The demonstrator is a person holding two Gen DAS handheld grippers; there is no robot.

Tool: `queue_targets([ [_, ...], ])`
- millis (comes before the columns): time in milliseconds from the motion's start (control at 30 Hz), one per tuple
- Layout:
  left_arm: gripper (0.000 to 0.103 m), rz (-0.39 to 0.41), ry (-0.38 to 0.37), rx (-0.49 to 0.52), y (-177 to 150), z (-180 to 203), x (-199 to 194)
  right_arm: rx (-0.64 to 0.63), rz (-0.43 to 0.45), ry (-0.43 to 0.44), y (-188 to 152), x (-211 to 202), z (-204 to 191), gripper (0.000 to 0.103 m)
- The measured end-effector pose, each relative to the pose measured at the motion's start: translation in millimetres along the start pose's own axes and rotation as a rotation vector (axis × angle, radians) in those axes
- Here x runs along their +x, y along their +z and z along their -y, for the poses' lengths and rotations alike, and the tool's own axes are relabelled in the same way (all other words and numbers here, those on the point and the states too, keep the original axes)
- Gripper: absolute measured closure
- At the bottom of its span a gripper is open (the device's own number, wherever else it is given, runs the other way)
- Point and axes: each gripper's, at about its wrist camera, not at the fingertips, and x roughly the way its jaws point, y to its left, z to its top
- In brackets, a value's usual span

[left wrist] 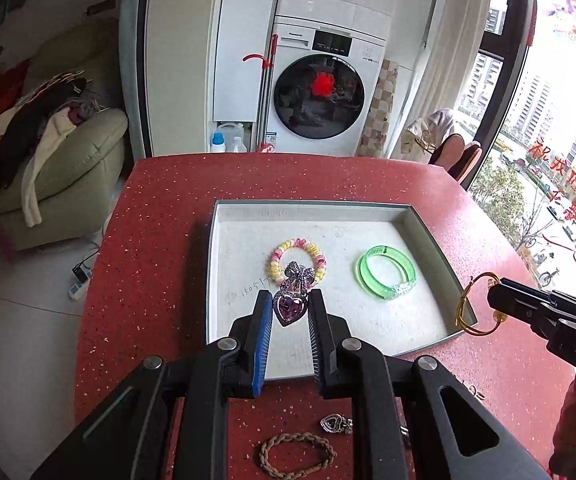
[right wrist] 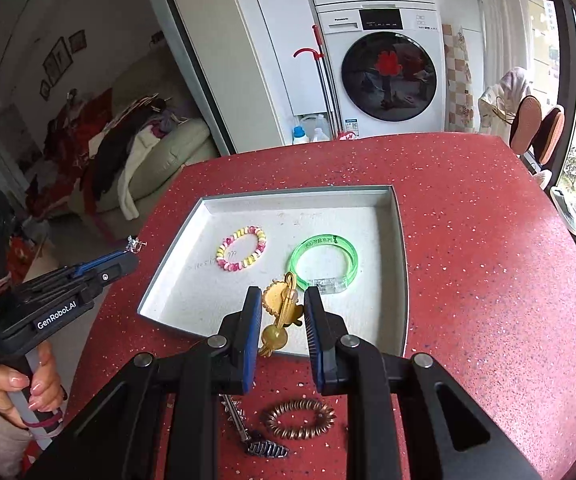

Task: Organize jewelry
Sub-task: 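Carry both bracelets into the tray and open both tools to release them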

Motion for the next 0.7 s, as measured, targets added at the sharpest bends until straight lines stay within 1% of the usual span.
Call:
queue_targets([
  [100,0.066,-0.016,0.007,0.007,13,-1,19,0.002,-0.043,0.001,5,25,2,0.079],
  [200,0.066,-0.05,0.007,0.014,18,-1,41,0.024,-0.095,0.005,2,49,8,0.079],
  [300,0.066,-0.102,0.014,0.022,13,1,64,0.061,-0.144,0.01,-6,69,17,0.079],
  [400,0.066,-0.146,0.027,0.026,6,1,84,0.09,-0.182,-0.006,-11,84,27,0.079],
  [567,0.066,-0.163,0.077,0.033,-3,3,104,0.089,-0.194,-0.063,-10,102,39,0.079],
  [700,0.066,-0.152,0.131,0.08,-8,12,113,0.097,-0.174,-0.108,-3,106,48,0.079],
])
